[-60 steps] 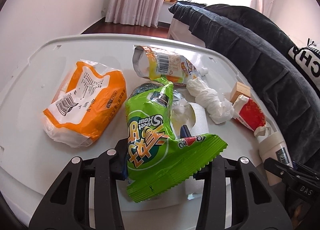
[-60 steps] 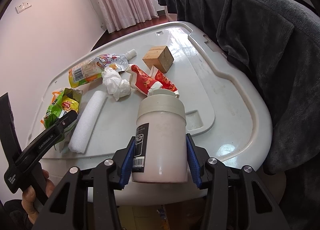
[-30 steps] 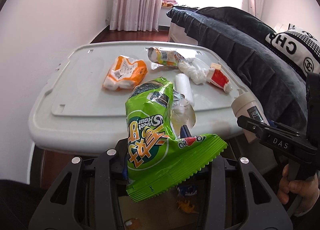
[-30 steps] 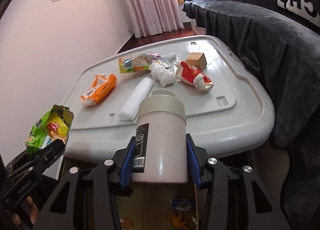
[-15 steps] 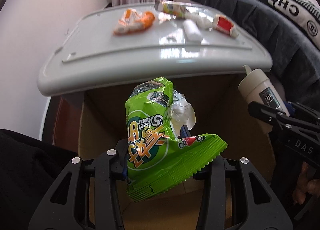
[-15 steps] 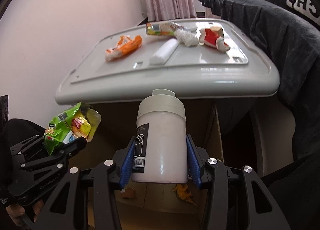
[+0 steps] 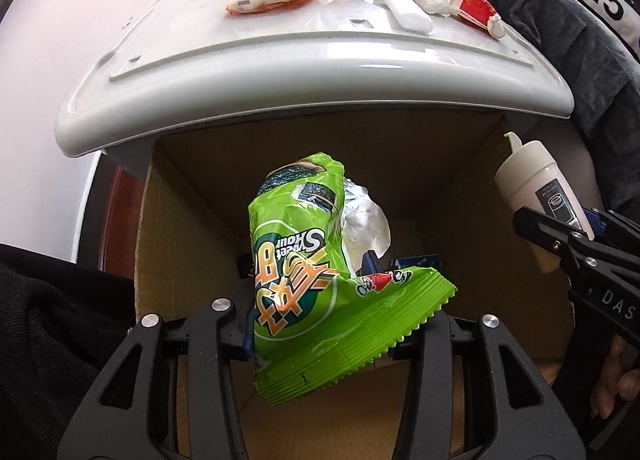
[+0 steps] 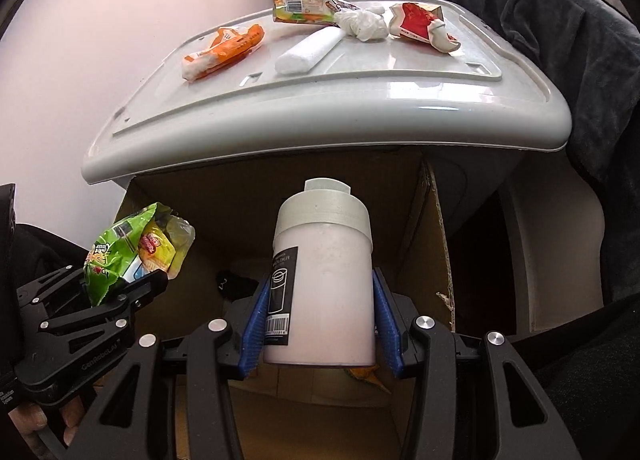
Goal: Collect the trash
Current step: 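Open both tools to drop the bottle and chip bag into the box, then grasp the red-white wrapper with the right tool while the left tool grasps the orange snack bag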
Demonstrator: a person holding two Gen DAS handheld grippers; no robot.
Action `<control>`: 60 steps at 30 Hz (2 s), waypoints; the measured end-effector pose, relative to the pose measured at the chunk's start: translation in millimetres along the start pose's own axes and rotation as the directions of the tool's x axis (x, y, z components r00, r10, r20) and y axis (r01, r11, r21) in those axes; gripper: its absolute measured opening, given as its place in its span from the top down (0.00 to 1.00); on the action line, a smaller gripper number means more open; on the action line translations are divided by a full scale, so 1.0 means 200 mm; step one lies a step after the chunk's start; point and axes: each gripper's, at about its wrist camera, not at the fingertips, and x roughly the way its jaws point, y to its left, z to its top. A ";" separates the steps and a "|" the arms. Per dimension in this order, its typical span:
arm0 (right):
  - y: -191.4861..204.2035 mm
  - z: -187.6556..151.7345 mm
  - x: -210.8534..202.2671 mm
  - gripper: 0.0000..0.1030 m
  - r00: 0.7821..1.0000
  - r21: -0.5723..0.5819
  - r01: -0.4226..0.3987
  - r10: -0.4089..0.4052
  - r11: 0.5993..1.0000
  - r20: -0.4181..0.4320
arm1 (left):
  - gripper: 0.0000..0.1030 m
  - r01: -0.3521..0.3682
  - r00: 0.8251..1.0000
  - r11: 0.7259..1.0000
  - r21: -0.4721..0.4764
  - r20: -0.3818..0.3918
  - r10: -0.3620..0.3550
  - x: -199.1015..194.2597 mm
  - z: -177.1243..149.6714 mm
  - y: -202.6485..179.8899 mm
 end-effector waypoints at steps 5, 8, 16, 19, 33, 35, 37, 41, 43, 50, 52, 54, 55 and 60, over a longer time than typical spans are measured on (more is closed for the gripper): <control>-0.01 0.01 -0.01 0.36 1.000 0.018 -0.003 0.003 1.000 0.013 | 0.33 -0.033 0.999 0.999 -0.019 0.000 0.033 0.01 0.01 0.02; -0.01 0.01 -0.07 0.25 0.998 0.028 -0.008 0.006 1.000 0.068 | 0.27 -0.041 0.999 0.999 -0.035 0.016 0.042 -0.01 0.02 0.04; -0.07 0.02 -0.07 0.25 0.998 0.089 -0.011 0.005 0.996 0.070 | 0.26 -0.043 0.998 0.998 -0.035 0.036 0.045 -0.02 0.02 0.03; -0.09 0.02 -0.07 0.25 0.998 0.107 -0.013 0.006 0.994 0.066 | 0.26 -0.040 0.999 0.999 -0.037 0.035 0.042 -0.01 0.02 0.03; -0.14 0.20 -0.10 0.25 0.996 0.138 -0.048 0.037 0.989 0.087 | 0.27 0.041 0.995 0.997 -0.064 0.090 -0.035 -0.08 0.09 0.06; -0.16 0.29 -0.11 0.25 0.994 0.127 -0.028 0.014 0.992 0.110 | 0.26 0.032 0.994 0.997 -0.064 0.102 -0.026 -0.09 0.12 0.06; -0.18 0.37 -0.12 0.25 0.991 0.115 -0.010 -0.005 0.993 0.132 | 0.26 0.038 0.992 0.997 -0.066 0.120 -0.029 -0.11 0.17 0.07; -0.24 0.54 -0.12 0.24 0.985 0.099 0.032 -0.048 0.995 0.165 | 0.26 0.050 0.989 0.995 -0.087 0.147 -0.037 -0.12 0.29 0.11; -0.28 0.62 -0.10 0.23 0.982 0.095 0.058 -0.074 0.994 0.173 | 0.26 0.057 0.986 0.993 -0.102 0.160 -0.041 -0.13 0.38 0.14; -0.42 0.89 0.03 0.23 0.975 0.128 0.114 -0.136 0.985 0.176 | 0.26 0.064 0.980 0.989 -0.134 0.195 -0.037 -0.05 0.68 0.19; -0.44 0.95 0.07 0.23 0.972 0.114 0.135 -0.154 0.984 0.180 | 0.26 0.049 0.980 0.989 -0.136 0.200 -0.021 -0.01 0.74 0.19; -0.45 1.00 0.13 0.22 0.970 0.090 0.154 -0.168 0.984 0.177 | 0.26 0.022 0.979 0.990 -0.138 0.203 0.006 0.02 0.77 0.19; -0.46 1.03 0.16 0.22 0.970 0.077 0.165 -0.176 0.983 0.168 | 0.26 0.015 0.979 0.990 -0.141 0.204 0.014 0.03 0.77 0.20; -0.48 1.09 0.30 0.22 0.973 0.027 0.195 -0.197 0.980 0.120 | 0.26 0.044 0.984 0.985 -0.167 0.176 -0.014 0.08 0.77 0.23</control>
